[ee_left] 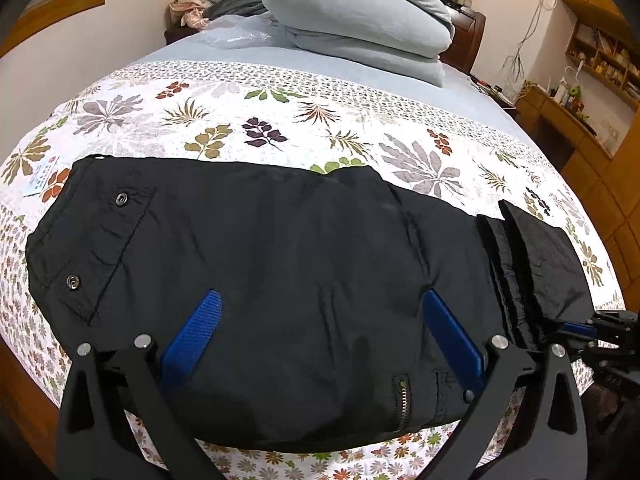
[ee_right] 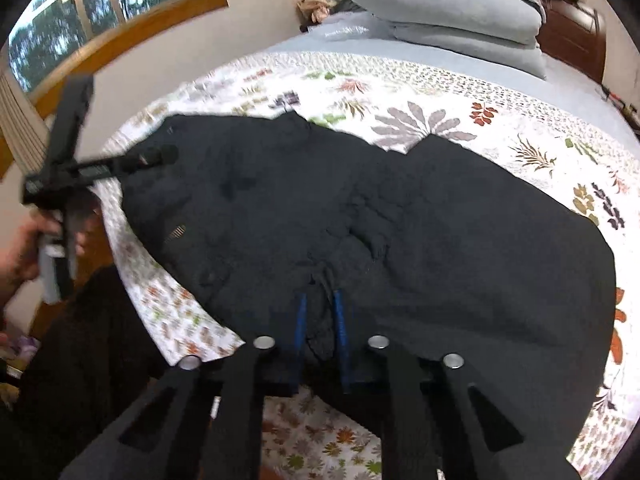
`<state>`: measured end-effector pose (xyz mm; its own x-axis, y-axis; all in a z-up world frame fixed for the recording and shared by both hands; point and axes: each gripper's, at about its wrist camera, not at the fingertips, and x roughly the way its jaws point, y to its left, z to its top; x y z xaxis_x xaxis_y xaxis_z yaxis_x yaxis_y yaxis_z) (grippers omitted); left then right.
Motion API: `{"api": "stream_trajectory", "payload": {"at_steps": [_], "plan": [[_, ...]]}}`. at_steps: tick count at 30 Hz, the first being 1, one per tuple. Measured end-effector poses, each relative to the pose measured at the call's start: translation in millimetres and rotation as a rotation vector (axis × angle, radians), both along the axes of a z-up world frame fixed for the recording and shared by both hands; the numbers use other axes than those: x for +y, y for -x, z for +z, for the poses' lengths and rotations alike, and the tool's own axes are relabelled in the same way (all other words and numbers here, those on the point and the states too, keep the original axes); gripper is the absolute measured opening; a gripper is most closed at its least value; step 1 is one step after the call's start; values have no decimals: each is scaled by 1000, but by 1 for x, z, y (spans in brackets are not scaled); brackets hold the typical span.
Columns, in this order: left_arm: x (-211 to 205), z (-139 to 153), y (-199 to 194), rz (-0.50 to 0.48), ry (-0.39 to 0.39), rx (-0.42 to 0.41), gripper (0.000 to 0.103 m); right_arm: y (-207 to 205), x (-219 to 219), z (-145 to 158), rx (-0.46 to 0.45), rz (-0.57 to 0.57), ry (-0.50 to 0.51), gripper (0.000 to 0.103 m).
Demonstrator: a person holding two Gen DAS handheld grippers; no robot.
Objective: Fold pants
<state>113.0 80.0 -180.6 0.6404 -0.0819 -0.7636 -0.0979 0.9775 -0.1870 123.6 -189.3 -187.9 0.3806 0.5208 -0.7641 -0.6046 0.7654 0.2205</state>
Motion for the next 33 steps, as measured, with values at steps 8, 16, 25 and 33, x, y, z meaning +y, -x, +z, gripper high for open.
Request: {"api": "stream_trajectory", "payload": {"at_steps": [8, 16, 25, 33], "plan": [[2, -3, 1, 6, 8, 5, 101, 13, 23, 5, -5, 128, 4, 10], [7, -8, -1, 19, 5, 28, 101, 5, 19, -22, 119, 96, -21, 27], [50, 7, 19, 118, -8, 11, 101, 9, -26, 27, 42, -8, -130, 41], [147, 5, 64, 405, 62, 21, 101, 1, -56, 33, 16, -116, -127, 42]]}}
